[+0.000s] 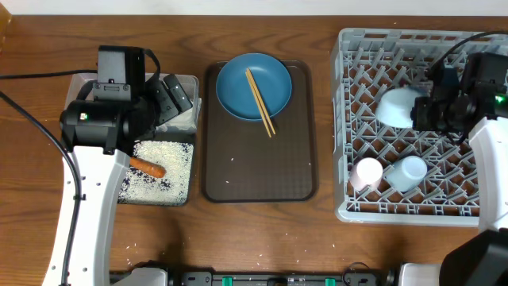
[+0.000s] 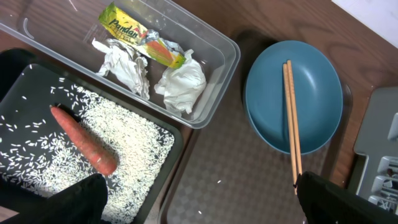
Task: Sort waste into correct bins and load items into the dishwasher rack
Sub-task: 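Open the right gripper, release the bowl, and lift away, then move the right gripper left over the teal plate and grip the chopsticks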
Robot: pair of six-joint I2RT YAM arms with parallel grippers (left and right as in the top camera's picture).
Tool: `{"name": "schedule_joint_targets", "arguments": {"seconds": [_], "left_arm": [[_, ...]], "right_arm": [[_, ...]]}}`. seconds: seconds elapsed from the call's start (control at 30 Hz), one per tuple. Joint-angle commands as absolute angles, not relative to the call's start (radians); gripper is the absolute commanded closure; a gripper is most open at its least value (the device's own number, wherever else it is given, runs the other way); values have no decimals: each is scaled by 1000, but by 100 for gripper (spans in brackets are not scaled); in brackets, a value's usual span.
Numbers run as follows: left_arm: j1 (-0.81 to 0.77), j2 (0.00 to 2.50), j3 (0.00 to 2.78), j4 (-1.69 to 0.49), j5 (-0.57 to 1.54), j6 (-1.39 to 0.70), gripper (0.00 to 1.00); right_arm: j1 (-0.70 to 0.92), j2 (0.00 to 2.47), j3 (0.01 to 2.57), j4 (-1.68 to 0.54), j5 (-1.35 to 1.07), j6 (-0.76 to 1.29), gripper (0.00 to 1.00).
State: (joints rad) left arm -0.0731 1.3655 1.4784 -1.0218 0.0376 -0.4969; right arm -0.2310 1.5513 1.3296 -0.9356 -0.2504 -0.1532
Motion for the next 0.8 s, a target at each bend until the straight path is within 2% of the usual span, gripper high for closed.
{"name": "schedule_joint_targets", "arguments": {"seconds": [0.0, 0.17, 0.4, 0.77], "left_arm": [[-68, 1367, 1475, -1024, 21, -490, 1], [-68, 1367, 1475, -1024, 22, -490, 1], [-68, 1367, 1475, -1024, 22, -490, 1], [-68, 1367, 1475, -1024, 22, -490, 1]], "right_arm": [[-221, 1520, 1335, -947, -317, -142, 88], [-221, 1483, 1335, -947, -428, -142, 81], [-187, 1445, 1335, -923, -541, -97, 81], [22, 1454, 1332, -820, -512, -11, 81]]}}
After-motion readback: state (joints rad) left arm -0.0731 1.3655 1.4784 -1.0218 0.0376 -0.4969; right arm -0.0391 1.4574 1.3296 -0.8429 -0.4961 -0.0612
